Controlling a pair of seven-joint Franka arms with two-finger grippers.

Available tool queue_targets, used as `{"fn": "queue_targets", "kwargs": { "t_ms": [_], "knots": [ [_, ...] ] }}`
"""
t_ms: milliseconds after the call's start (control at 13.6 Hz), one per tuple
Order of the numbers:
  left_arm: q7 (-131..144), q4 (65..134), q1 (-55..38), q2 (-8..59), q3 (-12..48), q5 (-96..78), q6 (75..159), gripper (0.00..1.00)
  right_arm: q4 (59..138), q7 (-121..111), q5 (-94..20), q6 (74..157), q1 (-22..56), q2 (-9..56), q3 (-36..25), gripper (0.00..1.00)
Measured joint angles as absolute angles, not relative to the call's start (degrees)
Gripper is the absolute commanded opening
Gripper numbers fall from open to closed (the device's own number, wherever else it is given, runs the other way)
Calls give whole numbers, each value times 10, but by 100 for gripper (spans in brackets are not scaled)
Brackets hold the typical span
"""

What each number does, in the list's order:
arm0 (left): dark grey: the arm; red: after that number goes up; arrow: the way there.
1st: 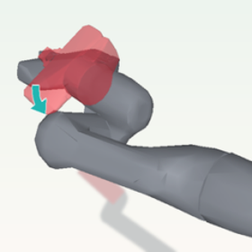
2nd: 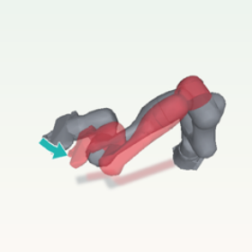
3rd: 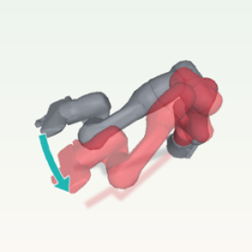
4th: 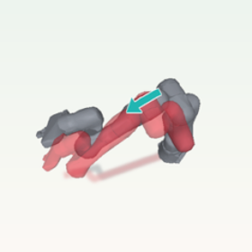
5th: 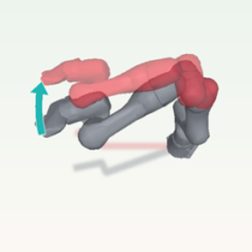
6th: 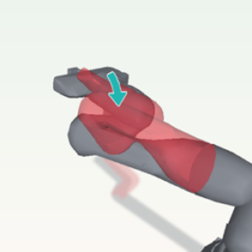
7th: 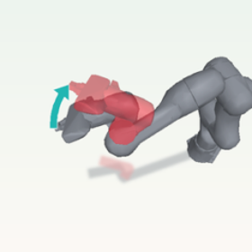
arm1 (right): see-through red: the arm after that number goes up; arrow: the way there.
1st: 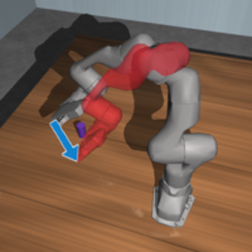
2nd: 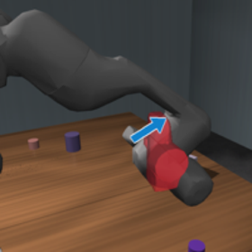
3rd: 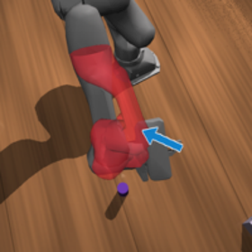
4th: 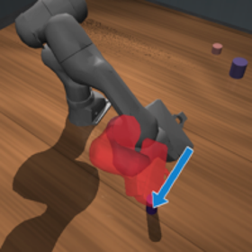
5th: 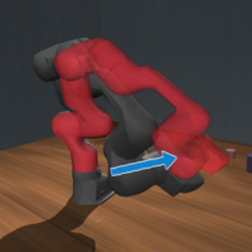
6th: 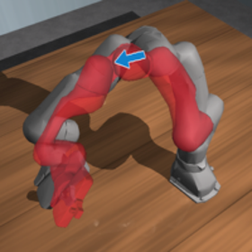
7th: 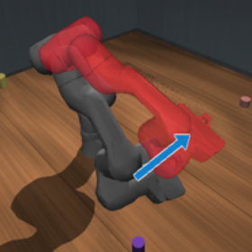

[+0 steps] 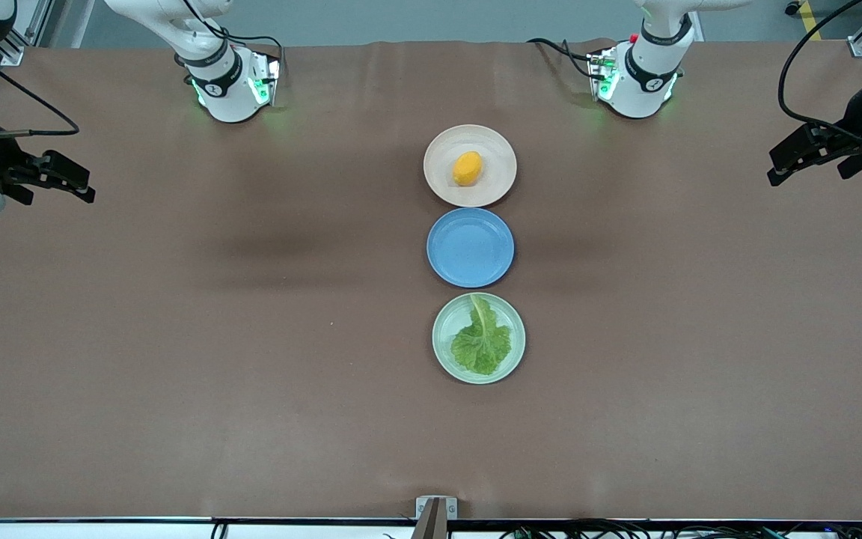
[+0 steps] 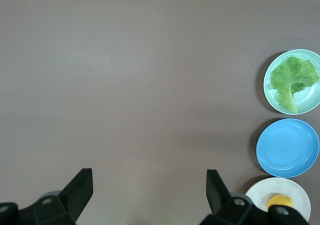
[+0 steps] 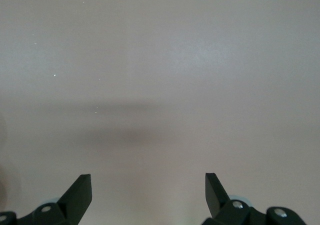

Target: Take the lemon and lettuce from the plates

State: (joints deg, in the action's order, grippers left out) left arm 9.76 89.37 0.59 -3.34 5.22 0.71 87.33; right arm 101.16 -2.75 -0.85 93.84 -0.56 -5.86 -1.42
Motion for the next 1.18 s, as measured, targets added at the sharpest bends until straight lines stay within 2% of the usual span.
{"fn": "queue_targets", "kwargs": {
  "t_ms": [1175],
  "knots": [
    [88, 894, 7, -30, 51, 7, 862, 100, 1012, -28, -9, 939, -5, -60, -14, 100]
  ]
}}
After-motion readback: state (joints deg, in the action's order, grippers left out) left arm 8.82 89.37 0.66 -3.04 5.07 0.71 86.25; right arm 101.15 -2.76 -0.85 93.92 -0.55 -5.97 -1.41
